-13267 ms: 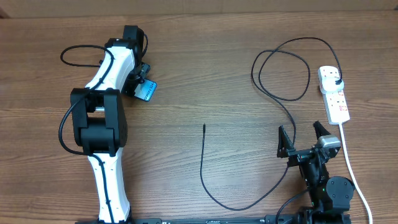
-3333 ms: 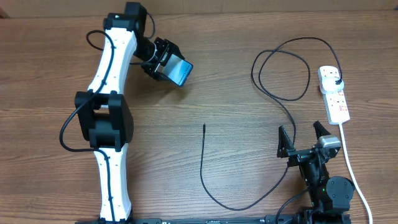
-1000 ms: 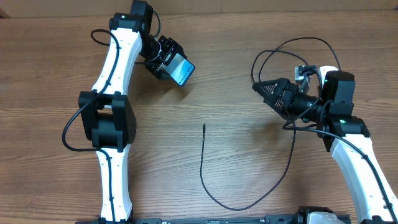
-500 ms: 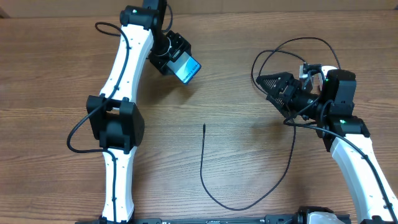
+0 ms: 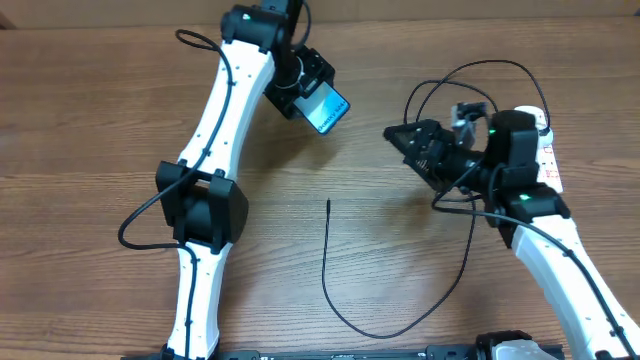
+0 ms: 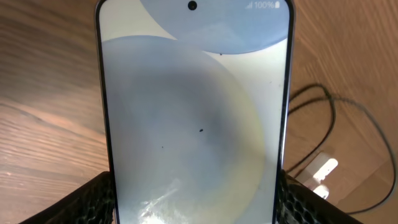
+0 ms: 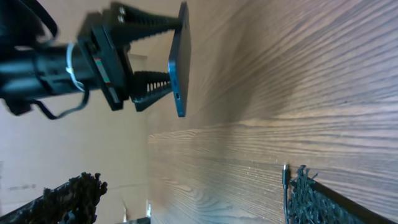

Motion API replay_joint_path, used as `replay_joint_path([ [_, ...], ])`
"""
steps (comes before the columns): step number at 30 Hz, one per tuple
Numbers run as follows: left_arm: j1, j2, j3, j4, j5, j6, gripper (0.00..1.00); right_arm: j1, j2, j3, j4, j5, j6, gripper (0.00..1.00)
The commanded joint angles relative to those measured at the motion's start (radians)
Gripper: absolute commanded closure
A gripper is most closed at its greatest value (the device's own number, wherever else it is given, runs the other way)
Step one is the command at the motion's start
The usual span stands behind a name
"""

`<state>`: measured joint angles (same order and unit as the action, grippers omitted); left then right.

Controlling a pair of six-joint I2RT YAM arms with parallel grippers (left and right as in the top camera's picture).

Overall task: Plug charger to phone and switch on socket
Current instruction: 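Bring the smartphone to the right gripper and grasp its edge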

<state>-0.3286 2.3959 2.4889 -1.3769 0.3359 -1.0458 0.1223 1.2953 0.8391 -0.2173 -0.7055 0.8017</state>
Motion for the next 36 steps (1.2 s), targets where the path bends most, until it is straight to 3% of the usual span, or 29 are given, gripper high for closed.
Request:
replay_joint_path([
  [1, -0.038, -0.049, 0.033, -0.005, 0.014, -0.034, 0.96, 0.036, -0.003, 0.024, 0.007, 0.102, 0.036, 0.00],
  [17, -0.159, -0.049, 0.033, -0.010, 0.058, -0.262, 0.96, 0.051, -0.003, 0.024, 0.006, 0.213, 0.039, 0.00],
  [36, -0.201, -0.049, 0.033, -0.011, 0.173, -0.271, 0.96, 0.051, 0.052, 0.024, -0.020, 0.257, 0.036, 0.00],
])
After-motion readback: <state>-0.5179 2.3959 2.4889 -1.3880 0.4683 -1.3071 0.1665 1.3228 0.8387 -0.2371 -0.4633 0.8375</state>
